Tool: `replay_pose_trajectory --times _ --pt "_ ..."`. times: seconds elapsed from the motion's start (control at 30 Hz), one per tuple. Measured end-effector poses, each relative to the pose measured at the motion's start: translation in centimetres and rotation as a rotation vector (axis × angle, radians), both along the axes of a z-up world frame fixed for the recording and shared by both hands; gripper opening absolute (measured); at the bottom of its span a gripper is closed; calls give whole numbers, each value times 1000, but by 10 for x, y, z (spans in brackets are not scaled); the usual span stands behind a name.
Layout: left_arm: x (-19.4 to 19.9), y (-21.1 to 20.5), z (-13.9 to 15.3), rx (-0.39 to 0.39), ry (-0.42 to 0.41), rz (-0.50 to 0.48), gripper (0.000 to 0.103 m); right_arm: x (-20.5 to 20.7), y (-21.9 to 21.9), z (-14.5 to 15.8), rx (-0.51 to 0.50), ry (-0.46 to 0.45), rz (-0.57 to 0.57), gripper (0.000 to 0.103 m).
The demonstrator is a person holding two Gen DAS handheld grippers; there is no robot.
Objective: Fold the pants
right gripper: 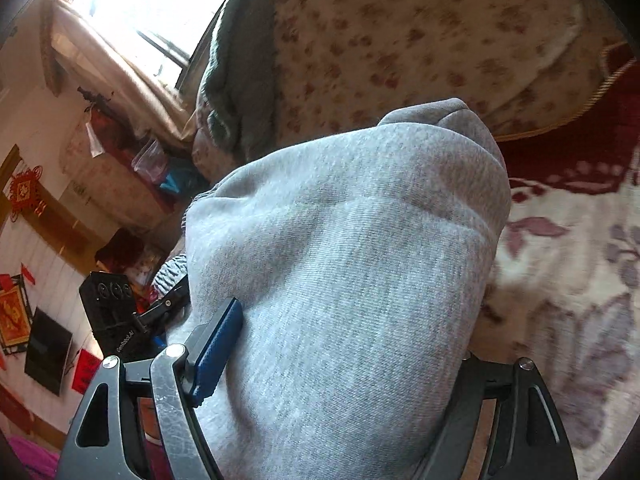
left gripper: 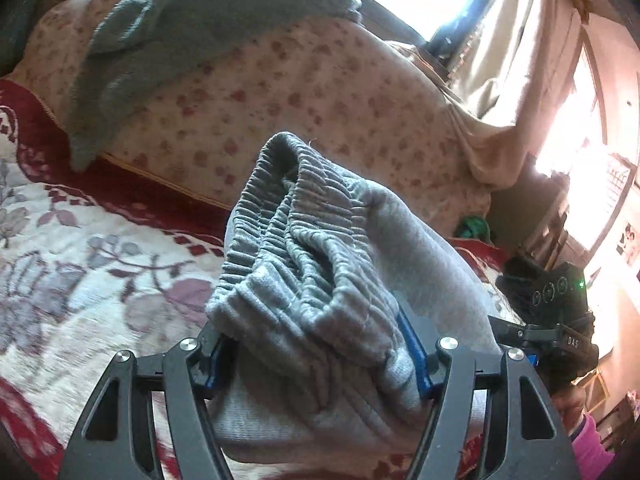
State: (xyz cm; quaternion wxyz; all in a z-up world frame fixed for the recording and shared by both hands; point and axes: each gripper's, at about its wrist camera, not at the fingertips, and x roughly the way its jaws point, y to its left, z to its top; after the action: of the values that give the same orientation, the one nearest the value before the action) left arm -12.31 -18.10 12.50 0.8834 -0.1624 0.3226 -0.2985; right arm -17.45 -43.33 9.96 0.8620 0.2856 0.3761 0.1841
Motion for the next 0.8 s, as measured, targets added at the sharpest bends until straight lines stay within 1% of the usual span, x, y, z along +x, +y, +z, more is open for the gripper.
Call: replay_pose_trajectory --times 0.13,0.3,0.4,0.5,0.53,0.57,0.7,0.8 --pt "-8 -24 -10 26 16 -7 68 -14 -22 -10 -4 14 -26 83" --pt "-14 -44 -33 53 60 -6 68 -25 -45 -35 0 65 -45 83" --pt "-25 -52 -38 108 21 -1 68 -31 -52 -50 -9 88 -49 83" --pt "-25 -49 -41 114 40 -2 75 -33 -55 -58 10 102 -75 89" --pt "-24 -49 -43 116 54 -1 78 -32 -56 -59 0 115 -92 96" --pt "-23 -47 -45 124 59 5 79 -32 -56 -59 -17 128 -111 100" --pt "-26 -40 -49 147 70 27 86 -37 -53 -52 -64 130 -132 101" --pt "-29 -35 -45 168 61 46 88 -43 -52 -41 -136 134 -167 101"
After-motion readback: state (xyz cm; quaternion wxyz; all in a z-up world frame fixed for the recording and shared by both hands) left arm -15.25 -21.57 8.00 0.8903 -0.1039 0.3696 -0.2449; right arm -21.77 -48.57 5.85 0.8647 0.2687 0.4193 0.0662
